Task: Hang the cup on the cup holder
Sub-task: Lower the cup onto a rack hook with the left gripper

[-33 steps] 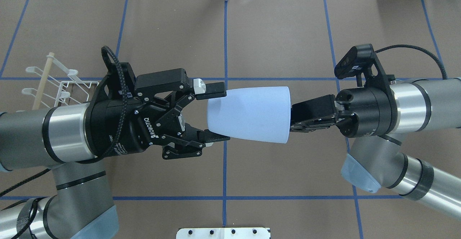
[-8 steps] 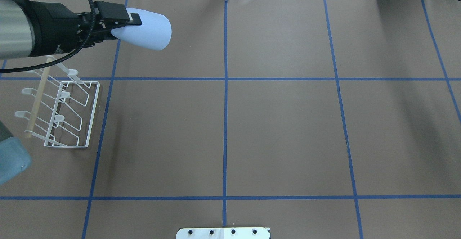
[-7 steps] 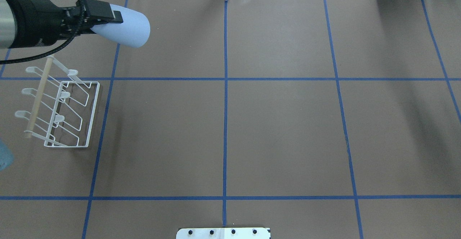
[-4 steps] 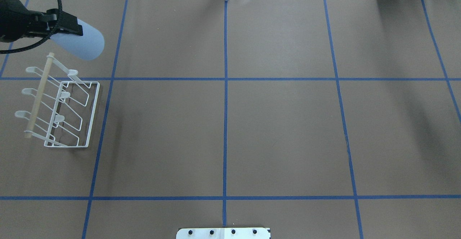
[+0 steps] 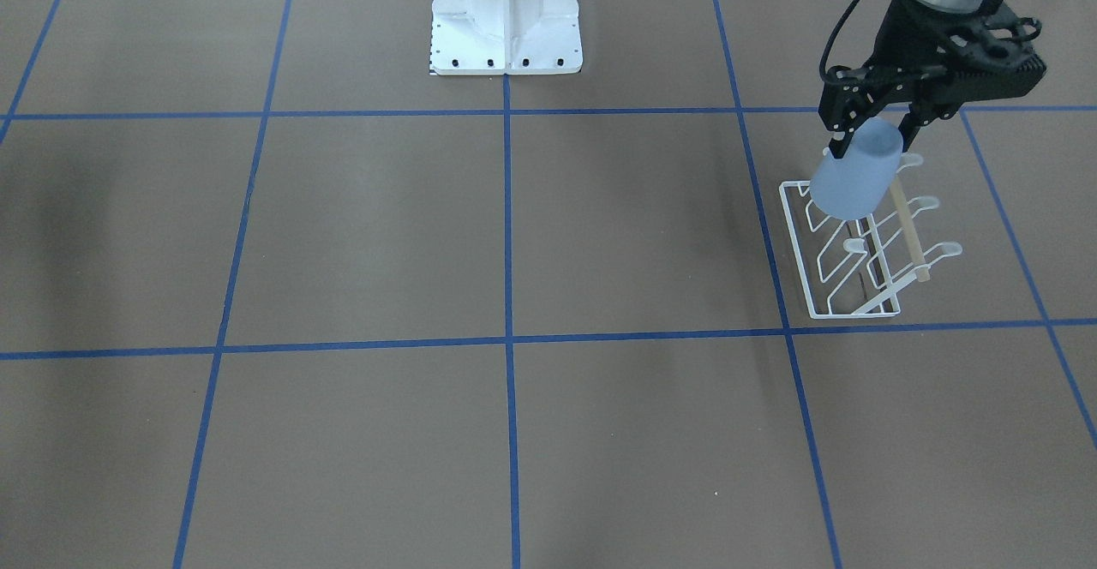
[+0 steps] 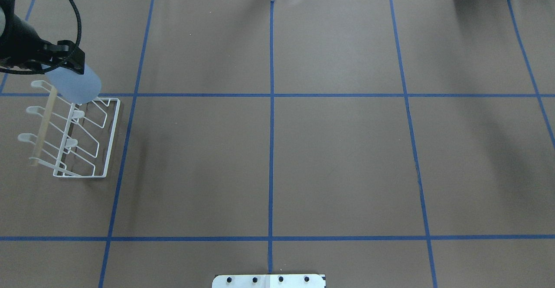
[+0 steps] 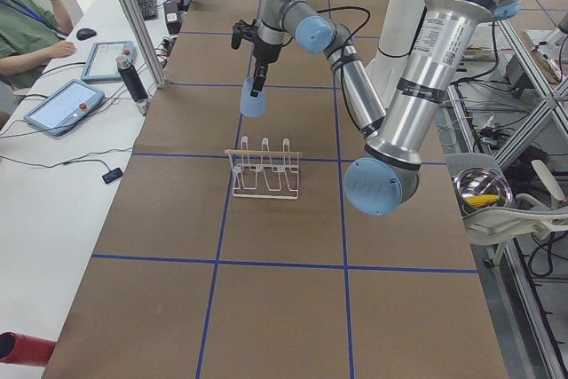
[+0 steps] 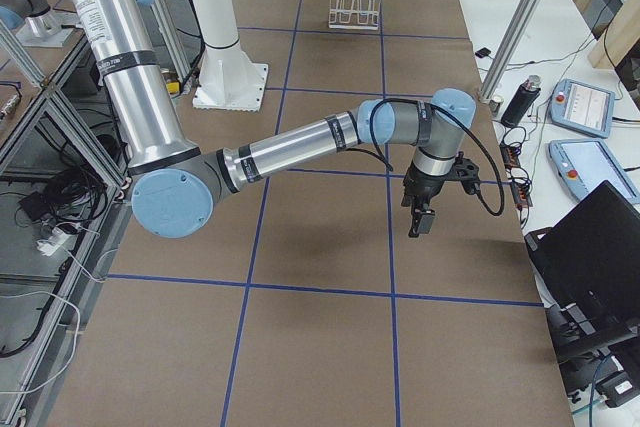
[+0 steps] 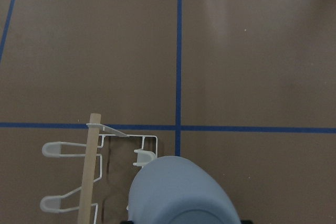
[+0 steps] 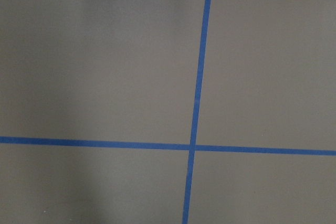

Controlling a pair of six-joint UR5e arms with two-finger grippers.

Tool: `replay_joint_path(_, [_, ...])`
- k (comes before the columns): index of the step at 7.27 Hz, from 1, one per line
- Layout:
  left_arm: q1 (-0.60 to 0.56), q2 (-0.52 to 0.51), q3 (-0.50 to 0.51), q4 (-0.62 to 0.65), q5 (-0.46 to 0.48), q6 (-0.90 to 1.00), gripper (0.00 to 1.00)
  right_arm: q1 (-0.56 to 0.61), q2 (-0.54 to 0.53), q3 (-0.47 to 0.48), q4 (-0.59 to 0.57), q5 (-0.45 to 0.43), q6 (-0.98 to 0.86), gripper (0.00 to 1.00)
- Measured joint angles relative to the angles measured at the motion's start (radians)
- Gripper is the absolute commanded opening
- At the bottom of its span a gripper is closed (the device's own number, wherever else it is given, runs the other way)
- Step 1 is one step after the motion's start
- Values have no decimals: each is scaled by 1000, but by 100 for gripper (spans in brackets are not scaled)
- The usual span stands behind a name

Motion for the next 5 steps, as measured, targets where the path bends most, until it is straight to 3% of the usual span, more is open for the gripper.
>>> replay_joint_path(5, [-78, -78, 225, -61, -76, 78, 0, -5, -39, 25, -6, 51, -1, 100])
